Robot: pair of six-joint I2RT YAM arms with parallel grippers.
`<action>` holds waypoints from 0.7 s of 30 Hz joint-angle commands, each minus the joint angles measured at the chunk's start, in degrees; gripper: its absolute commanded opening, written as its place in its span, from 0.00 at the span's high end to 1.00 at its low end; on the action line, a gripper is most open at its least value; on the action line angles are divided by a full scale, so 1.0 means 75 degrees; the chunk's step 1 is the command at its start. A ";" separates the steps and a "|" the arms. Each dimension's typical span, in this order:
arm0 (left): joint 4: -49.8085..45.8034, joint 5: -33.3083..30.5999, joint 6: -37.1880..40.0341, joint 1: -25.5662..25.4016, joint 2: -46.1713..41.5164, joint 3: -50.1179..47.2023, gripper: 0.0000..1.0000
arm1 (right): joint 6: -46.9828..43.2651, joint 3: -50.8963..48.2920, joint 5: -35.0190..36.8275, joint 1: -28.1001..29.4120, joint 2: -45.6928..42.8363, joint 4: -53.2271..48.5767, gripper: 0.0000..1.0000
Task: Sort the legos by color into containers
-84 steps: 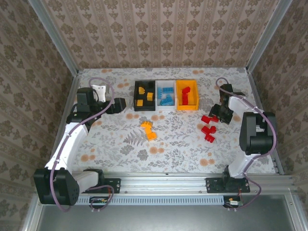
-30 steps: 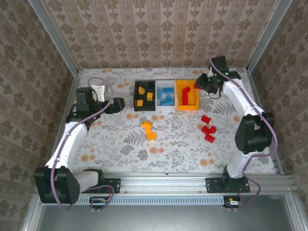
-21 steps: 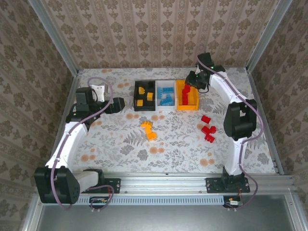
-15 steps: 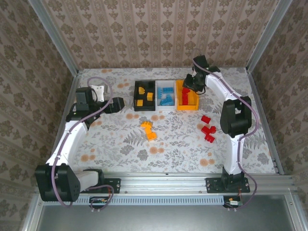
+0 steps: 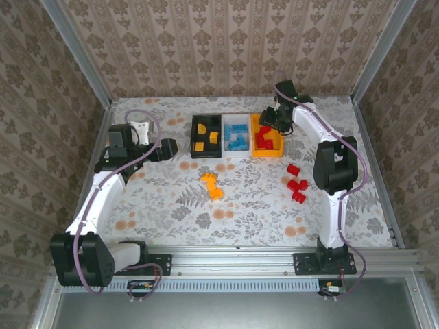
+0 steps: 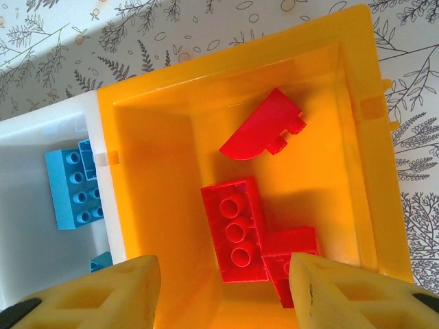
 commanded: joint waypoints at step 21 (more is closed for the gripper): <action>0.0062 0.0109 -0.0102 0.0051 -0.0168 0.0135 0.00 | -0.0696 -0.3878 0.1467 -0.0051 -0.3909 -0.1104 0.36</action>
